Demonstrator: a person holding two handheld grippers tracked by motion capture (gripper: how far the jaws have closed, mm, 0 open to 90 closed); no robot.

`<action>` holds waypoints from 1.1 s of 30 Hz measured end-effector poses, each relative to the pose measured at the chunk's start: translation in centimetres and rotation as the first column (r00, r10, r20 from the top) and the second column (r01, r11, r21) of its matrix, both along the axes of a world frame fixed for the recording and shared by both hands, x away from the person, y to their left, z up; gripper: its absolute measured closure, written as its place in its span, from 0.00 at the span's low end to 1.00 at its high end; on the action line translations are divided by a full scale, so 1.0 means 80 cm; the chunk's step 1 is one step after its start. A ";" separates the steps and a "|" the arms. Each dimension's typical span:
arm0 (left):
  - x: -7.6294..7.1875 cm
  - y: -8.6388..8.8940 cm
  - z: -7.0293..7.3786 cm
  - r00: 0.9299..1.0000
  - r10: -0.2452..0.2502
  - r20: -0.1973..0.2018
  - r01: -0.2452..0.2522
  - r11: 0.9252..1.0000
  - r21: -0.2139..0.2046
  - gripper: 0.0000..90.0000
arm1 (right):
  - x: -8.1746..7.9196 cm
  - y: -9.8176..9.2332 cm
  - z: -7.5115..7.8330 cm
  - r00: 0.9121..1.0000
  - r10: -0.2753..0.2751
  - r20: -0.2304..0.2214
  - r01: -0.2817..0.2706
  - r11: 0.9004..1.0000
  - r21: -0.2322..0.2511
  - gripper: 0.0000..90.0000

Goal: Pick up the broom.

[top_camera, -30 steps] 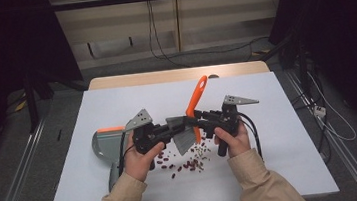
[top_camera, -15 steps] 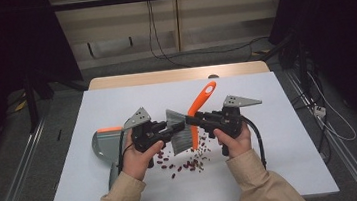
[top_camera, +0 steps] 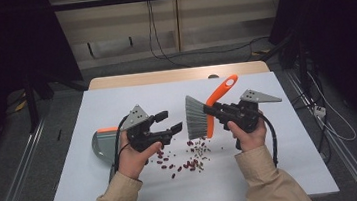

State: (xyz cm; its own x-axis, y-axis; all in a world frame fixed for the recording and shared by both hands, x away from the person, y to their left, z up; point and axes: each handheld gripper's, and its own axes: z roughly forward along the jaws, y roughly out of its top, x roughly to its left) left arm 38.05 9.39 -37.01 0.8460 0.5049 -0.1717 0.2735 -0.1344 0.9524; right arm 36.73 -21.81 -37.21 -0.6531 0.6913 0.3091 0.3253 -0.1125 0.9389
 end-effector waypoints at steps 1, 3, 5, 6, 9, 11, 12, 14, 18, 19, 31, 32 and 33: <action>0.000 0.001 0.000 1.000 -0.002 0.002 0.002 1.000 0.004 0.31 | 0.000 -0.004 0.001 1.000 -0.007 -0.001 0.007 1.000 -0.010 0.79; -0.001 0.002 0.002 1.000 0.014 0.013 -0.014 1.000 0.014 0.29 | 0.000 -0.010 0.003 0.999 -0.031 -0.004 0.031 0.999 -0.026 0.79; 0.000 0.003 0.002 1.000 0.017 0.012 -0.018 1.000 0.015 0.24 | -0.001 -0.018 0.004 0.999 -0.049 -0.006 0.049 0.998 -0.044 0.79; 0.000 0.004 0.003 1.000 0.014 0.018 -0.015 1.000 0.016 0.23 | -0.001 -0.022 0.004 0.998 -0.056 -0.005 0.056 0.997 -0.047 0.79; 0.000 0.006 0.003 1.000 0.010 0.023 -0.010 1.000 0.015 0.20 | -0.002 -0.033 0.005 0.996 -0.088 -0.004 0.087 0.993 -0.074 0.79; 0.000 0.008 0.004 0.999 0.019 0.026 -0.019 1.000 0.023 0.18 | -0.003 -0.038 0.006 0.994 -0.108 -0.006 0.107 0.988 -0.112 0.79; 0.000 0.009 0.004 0.999 0.025 0.027 -0.026 0.999 0.024 0.18 | -0.004 -0.040 0.006 0.993 -0.117 -0.008 0.115 0.985 -0.132 0.79; 0.000 0.012 0.005 0.999 0.028 0.027 -0.029 0.999 0.018 0.17 | -0.005 -0.045 0.005 0.991 -0.134 -0.013 0.131 0.978 -0.162 0.79; 0.000 0.018 0.006 0.999 0.034 0.033 -0.035 0.999 0.024 0.17 | -0.007 -0.053 0.005 0.986 -0.163 -0.019 0.155 0.965 -0.212 0.79; 0.000 0.021 0.007 0.999 0.035 0.033 -0.036 0.999 0.029 0.17 | -0.007 -0.054 0.005 0.985 -0.171 -0.022 0.162 0.961 -0.225 0.79; 0.000 0.048 0.005 0.998 0.064 0.025 -0.065 0.997 0.050 0.16 | -0.004 -0.069 0.007 0.974 -0.218 -0.060 0.166 0.870 -0.464 0.78; 0.000 0.050 0.005 0.997 0.067 0.027 -0.068 0.996 0.053 0.16 | 0.000 -0.067 0.001 0.975 -0.212 -0.070 0.156 0.872 -0.464 0.78; 0.000 0.051 0.004 0.997 0.067 0.024 -0.068 0.996 0.051 0.16 | 0.003 -0.065 -0.004 0.974 -0.214 -0.079 0.154 0.872 -0.465 0.78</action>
